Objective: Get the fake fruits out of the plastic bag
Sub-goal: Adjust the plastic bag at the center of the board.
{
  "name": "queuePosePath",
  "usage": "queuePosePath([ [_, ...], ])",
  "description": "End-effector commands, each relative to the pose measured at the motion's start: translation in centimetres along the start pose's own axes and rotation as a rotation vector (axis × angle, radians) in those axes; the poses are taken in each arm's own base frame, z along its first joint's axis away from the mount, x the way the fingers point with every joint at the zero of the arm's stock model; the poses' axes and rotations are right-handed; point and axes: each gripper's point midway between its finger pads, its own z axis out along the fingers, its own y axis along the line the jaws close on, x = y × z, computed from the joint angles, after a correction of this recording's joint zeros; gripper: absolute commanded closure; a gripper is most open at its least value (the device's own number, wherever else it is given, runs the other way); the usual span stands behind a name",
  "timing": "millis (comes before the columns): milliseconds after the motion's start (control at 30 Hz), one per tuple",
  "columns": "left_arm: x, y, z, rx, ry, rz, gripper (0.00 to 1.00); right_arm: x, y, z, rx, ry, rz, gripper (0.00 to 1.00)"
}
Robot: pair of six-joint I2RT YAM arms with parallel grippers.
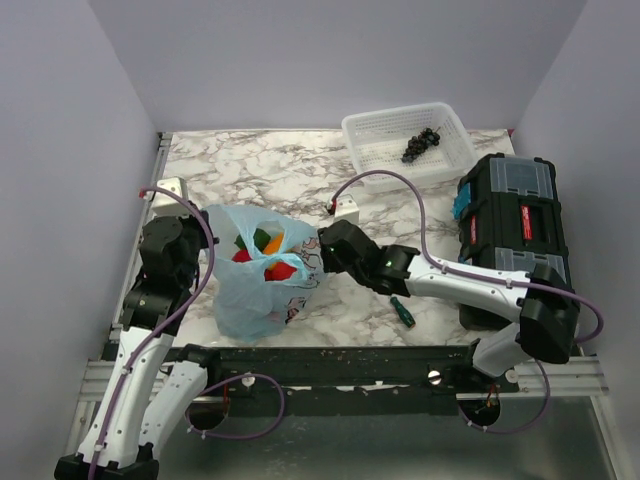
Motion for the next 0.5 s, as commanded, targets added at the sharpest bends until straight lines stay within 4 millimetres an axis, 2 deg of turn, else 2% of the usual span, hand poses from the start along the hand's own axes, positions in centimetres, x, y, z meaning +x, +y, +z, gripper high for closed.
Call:
queuePosePath([
  [0, 0.0, -2.7, -0.2, 0.167, 0.004, 0.044, 1.0, -1.8, 3.7, -1.0, -0.181, -0.005, -0.019, 0.49],
  [67, -0.1, -3.0, -0.3, 0.182, 0.005, 0.048, 0.91, -2.9, 4.3, -1.7, -0.211, -0.014, -0.027, 0.4],
  [167, -0.1, -3.4, -0.6, 0.21, 0.007, 0.049, 0.72, -4.4, 5.2, -3.0, -0.269, -0.028, -0.044, 0.21],
  [233, -0.1, -3.9, -1.0, 0.238, 0.01, 0.033, 0.58, -5.1, 5.7, -4.0, -0.309, -0.026, -0.058, 0.12],
  [333, -0.8, -4.5, -2.1, 0.275, 0.013, 0.017, 0.4, -6.0, 6.2, -5.3, -0.358, -0.025, -0.068, 0.05],
  [467, -2.2, -5.5, -4.9, 0.353, 0.009, 0.013, 0.27, -6.3, 7.2, -7.3, -0.455, -0.031, -0.079, 0.01],
])
